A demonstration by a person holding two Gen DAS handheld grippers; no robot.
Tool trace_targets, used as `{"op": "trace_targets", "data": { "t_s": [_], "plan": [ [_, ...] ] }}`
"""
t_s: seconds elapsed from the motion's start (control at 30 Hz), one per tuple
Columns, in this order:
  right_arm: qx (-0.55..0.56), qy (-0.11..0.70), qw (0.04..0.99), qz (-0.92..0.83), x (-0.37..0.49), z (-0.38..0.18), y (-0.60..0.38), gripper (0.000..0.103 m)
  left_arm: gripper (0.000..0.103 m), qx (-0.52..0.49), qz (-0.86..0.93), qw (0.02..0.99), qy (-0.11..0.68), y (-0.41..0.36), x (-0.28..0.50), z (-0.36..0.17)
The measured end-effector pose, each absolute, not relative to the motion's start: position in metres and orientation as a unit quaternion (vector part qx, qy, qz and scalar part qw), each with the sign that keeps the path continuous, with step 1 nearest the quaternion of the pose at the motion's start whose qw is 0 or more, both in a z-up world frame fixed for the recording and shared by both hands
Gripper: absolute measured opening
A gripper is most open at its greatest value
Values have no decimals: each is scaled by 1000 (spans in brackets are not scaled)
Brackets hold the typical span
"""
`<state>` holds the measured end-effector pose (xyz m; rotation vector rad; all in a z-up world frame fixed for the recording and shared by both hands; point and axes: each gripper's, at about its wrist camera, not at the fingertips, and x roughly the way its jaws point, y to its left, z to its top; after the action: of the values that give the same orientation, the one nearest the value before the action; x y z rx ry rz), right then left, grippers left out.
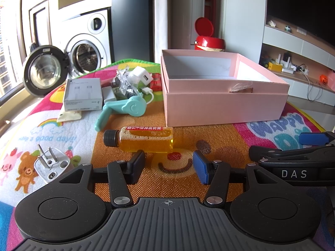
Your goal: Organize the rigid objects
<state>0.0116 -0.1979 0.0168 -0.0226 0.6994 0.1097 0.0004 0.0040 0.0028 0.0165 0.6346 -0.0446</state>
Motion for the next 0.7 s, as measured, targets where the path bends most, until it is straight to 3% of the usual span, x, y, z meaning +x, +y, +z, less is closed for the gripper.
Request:
{"op": "trace_targets", "data": {
  "t_s": [0.6, 0.7],
  "plan": [
    [-8, 344, 937, 55, 12, 16, -199, 103, 56, 12, -21, 950, 311, 1, 0, 2],
    [-13, 357, 931, 70, 16, 20, -202, 103, 48, -3, -24, 952, 307, 6, -3, 4]
  ]
}}
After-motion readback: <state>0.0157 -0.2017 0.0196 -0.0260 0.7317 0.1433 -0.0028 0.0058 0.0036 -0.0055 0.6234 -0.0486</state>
